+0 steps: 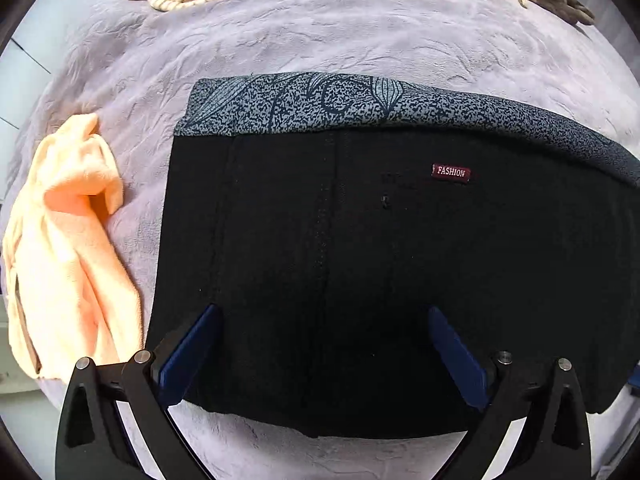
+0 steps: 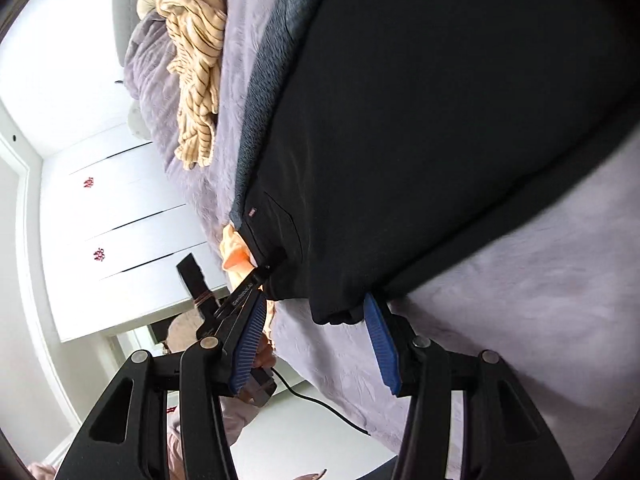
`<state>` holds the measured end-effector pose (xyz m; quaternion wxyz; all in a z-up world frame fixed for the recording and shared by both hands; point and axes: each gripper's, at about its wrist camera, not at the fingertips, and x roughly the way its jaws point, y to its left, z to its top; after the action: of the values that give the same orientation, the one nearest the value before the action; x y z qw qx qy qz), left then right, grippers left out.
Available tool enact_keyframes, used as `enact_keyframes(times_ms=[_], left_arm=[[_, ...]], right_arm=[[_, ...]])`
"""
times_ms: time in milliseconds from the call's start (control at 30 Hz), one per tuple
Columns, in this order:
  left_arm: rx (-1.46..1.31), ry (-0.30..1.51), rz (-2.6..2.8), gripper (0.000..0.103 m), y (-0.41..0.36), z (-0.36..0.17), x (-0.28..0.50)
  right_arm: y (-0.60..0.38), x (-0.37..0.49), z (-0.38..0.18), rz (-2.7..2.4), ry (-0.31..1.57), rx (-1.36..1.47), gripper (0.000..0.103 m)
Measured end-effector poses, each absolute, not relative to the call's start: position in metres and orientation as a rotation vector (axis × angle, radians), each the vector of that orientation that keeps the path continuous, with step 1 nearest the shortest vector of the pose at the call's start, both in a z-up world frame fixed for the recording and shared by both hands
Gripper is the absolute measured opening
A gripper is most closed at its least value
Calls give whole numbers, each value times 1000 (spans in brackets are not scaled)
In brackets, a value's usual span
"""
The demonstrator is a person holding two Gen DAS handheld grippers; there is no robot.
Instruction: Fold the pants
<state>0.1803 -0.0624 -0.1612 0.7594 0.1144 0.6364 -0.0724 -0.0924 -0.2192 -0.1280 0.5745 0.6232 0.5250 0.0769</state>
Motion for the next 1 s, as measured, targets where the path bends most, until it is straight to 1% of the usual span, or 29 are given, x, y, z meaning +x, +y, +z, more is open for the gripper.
enact_keyframes(times_ms=[67,200,233,267,300,333,400,467,500,533,600,633,667,700,733,767,800,833,867,1000], left_arm=[[240,1386,-177,103,-60,-162,180],[259,1372,-202,103,-58,-163,175],[262,1371,-203,103,-57,-163,175],[258,1372,-204,103,-56,-163,172],[246,1375,-205,103,-40,-165,181],[233,1374,-205,103,-27,-167,185],[220,1367,-208,103,-19,-172,182],[237,1360,-203,103,-21,-172,177],[241,1357,-198,103,-22,-171,174],[239,1358,-194,103,-24,-170,169],[229,1365,-178,103,-15,-162,167],[230,1362,-165,103,-16,-156,166],[227,1352,-160,103,-15,-150,163],[210,1332,-166,103,-12,-144,162],[188,1310,-175,103,-9,-138,161],[168,1287,-178,103,-6,-132,160],[157,1274,-179,103,-2,-130,161],[148,1263,-182,103,-1,-128,159],[143,1262,-185,103,1,-130,159],[133,1303,-188,103,9,-158,151]], right_arm=[[-207,-84,-132,152,1277,1417,55],[-200,-65,-124,140,1284,1367,55],[-199,-60,-121,138,1289,1342,52],[-196,-53,-116,126,1309,1283,33],[-195,-36,-111,115,1336,1232,20],[-195,-34,-105,99,1362,1179,12],[-187,-38,-97,77,1403,1078,11],[-179,-48,-110,43,1491,986,8],[-178,-55,-116,34,1511,990,4],[-181,-63,-121,33,1507,1035,4],[-187,-74,-118,42,1510,1098,5],[-188,-74,-113,57,1519,1085,11],[-190,-73,-100,75,1535,1014,12],[-191,-67,-89,86,1541,932,15],[-191,-56,-75,107,1539,833,21],[-188,-40,-60,139,1523,738,32],[-184,-19,-45,179,1496,650,38],[-179,1,-35,217,1466,586,53],[-169,33,-21,282,1420,508,60],[-111,137,-17,495,1362,350,60]])
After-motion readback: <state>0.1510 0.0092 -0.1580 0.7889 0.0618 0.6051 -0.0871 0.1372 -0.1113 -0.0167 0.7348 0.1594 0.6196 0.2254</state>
